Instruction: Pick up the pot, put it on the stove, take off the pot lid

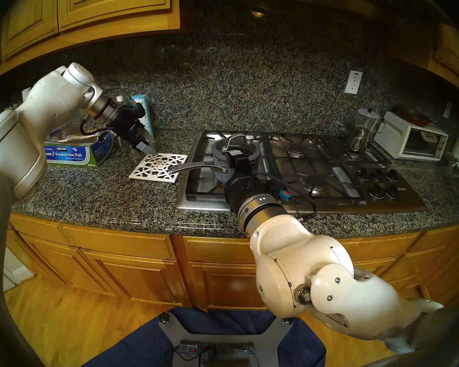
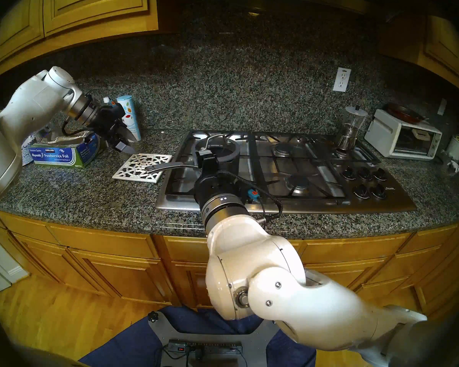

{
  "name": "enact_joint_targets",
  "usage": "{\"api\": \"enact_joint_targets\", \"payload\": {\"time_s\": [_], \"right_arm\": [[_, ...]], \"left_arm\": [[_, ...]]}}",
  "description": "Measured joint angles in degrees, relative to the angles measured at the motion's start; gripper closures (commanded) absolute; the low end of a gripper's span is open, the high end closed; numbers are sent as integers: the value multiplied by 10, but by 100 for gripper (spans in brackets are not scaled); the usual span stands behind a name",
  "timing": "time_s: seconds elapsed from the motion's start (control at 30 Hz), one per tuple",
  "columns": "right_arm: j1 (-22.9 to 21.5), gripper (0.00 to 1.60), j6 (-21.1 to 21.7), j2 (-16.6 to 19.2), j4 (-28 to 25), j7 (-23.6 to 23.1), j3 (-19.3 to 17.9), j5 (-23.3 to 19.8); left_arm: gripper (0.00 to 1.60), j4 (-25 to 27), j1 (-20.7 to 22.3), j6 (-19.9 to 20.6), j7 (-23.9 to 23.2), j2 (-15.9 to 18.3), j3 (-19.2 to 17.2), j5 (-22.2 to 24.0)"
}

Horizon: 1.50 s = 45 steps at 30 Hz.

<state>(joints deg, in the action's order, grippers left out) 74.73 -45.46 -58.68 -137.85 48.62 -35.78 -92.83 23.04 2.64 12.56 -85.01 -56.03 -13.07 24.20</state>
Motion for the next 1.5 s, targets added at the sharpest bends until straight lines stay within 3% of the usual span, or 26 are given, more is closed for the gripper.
{"api": "enact_joint_targets", "payload": {"time_s": [0.43, 0.8, 1.23, 1.5], "right_arm": [[0, 0, 0, 0, 0, 1, 0, 0], [0, 0, 0, -1, 0, 1, 0, 0], [0, 0, 0, -1, 0, 2, 0, 0], [0, 0, 0, -1, 0, 3, 0, 0]], "left_arm": [[0, 47, 39, 33, 0, 15, 1, -9], [0, 134, 64, 87, 3, 35, 22, -4], [0, 262, 81, 178, 97, 71, 54, 32], [0, 348, 93, 243, 163, 105, 61, 82]]}}
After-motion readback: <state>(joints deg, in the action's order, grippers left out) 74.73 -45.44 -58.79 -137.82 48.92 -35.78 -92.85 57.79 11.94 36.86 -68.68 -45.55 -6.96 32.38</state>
